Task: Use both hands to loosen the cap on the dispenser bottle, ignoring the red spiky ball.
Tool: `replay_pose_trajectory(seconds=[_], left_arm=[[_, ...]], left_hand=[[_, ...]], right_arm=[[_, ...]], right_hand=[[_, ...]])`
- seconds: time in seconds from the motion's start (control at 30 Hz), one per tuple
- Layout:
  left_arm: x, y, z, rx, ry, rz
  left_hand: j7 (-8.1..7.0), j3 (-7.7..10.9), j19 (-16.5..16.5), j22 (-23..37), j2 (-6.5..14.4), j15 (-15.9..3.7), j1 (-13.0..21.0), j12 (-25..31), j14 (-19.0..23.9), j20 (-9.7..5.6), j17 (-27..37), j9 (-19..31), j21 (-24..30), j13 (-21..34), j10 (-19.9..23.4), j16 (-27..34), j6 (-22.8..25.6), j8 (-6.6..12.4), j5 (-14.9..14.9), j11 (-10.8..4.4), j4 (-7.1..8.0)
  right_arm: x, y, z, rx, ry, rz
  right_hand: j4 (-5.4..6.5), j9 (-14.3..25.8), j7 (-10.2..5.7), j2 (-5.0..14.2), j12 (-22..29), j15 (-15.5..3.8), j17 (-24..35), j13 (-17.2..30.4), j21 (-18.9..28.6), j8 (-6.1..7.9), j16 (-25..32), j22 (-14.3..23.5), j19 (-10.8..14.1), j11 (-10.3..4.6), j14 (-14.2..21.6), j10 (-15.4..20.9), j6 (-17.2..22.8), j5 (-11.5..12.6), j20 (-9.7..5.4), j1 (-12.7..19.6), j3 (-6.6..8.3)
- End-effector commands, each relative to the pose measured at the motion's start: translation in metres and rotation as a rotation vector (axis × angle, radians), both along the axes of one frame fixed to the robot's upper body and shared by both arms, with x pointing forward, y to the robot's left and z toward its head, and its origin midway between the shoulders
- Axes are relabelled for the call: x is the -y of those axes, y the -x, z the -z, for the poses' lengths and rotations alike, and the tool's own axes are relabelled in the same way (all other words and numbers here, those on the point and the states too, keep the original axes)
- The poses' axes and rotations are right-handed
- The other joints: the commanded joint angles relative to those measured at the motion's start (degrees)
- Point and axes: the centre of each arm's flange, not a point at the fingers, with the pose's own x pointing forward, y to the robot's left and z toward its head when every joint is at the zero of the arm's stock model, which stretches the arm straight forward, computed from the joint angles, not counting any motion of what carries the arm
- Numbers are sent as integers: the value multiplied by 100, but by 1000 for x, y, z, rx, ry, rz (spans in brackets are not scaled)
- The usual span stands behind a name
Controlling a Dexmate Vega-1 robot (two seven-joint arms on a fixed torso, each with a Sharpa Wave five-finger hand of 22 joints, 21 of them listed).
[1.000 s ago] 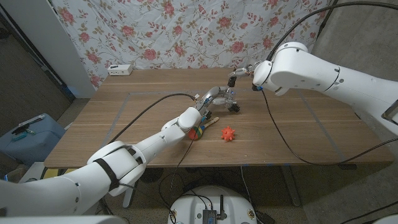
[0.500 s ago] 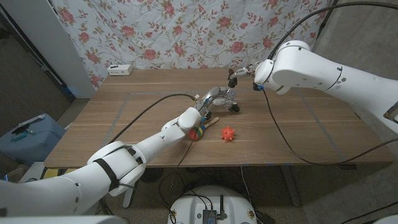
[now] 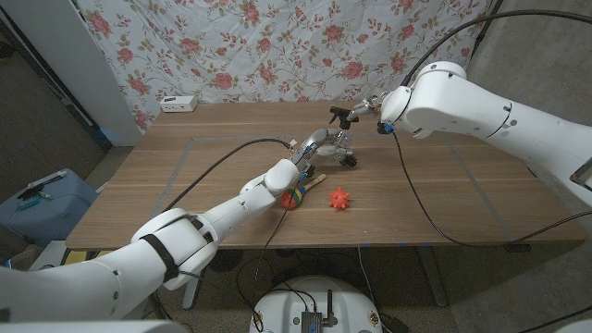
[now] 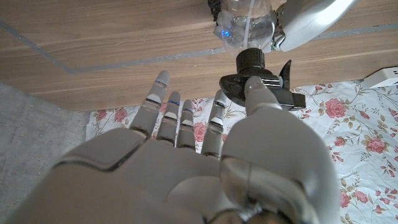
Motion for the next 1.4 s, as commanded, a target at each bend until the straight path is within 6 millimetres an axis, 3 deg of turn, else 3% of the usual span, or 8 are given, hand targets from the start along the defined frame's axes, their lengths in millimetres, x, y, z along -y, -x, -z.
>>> replay_pose_trajectory(seconds=[0.03,0.23,0.4,0.47,0.7,0.97,1.4], left_arm=[[0,0,0,0,-1,1],[-1,1,2,-3,1,1],[-1,1,3,-6,2,3],[-1,2,3,-4,1,2],[-2,2,3,-7,2,0],[-2,1,2,-6,2,1],[1,1,3,-6,2,6]], left_hand=[[24,321,-2,10,1200,-270,-484,34,100,-353,6,12,-12,6,226,19,452,17,-16,-162,338],[30,318,-1,10,1203,-278,-492,34,108,-355,17,11,-12,4,229,30,451,14,-18,-156,336],[34,322,-1,11,1204,-273,-504,31,109,-353,13,11,-12,2,227,27,446,10,-18,-162,337],[29,326,-3,11,1204,-268,-508,32,111,-354,7,10,-13,3,229,23,446,9,-17,-160,338],[39,328,1,11,1206,-271,-516,37,109,-356,11,10,-12,-1,247,24,456,10,-19,-157,334],[30,330,1,11,1206,-264,-525,38,120,-352,14,9,-12,2,245,30,451,3,-21,-150,329],[33,336,3,11,1205,-263,-546,39,105,-348,11,7,-13,11,238,21,439,-10,-25,-164,325]], right_arm=[[3,-1,0,-6,-23,-31],[4,-1,0,0,-33,-42],[5,-2,1,7,-43,-51],[5,-2,1,7,-42,-53],[6,-3,2,17,-59,-63],[6,-5,2,29,-63,-66],[9,-1,0,57,-62,-54]], right_hand=[[-44,18,-113,36,-15,-38,19,26,-9,10,-21,25,-11,-44,-21,-22,36,-23,-53,151,78],[-81,20,-278,78,-5,-49,21,29,-8,28,-21,25,-34,-77,-53,-21,99,-53,-67,371,182],[-65,23,-700,144,6,-118,41,32,-2,127,-2,25,-60,-172,-94,-24,398,-106,-118,653,307],[-60,22,-793,182,7,-170,54,33,3,156,14,25,-62,-218,-100,-35,506,-124,-174,764,360],[-25,21,-812,242,25,-247,83,36,-2,240,39,26,-108,-316,-126,-7,796,-153,-262,902,424],[2,19,-819,263,30,-278,99,38,-3,248,48,27,-131,-381,-149,-2,862,-152,-308,932,437],[57,-15,-794,187,32,-293,140,44,12,-91,97,30,-147,-340,-160,-17,221,-158,-301,911,366]])
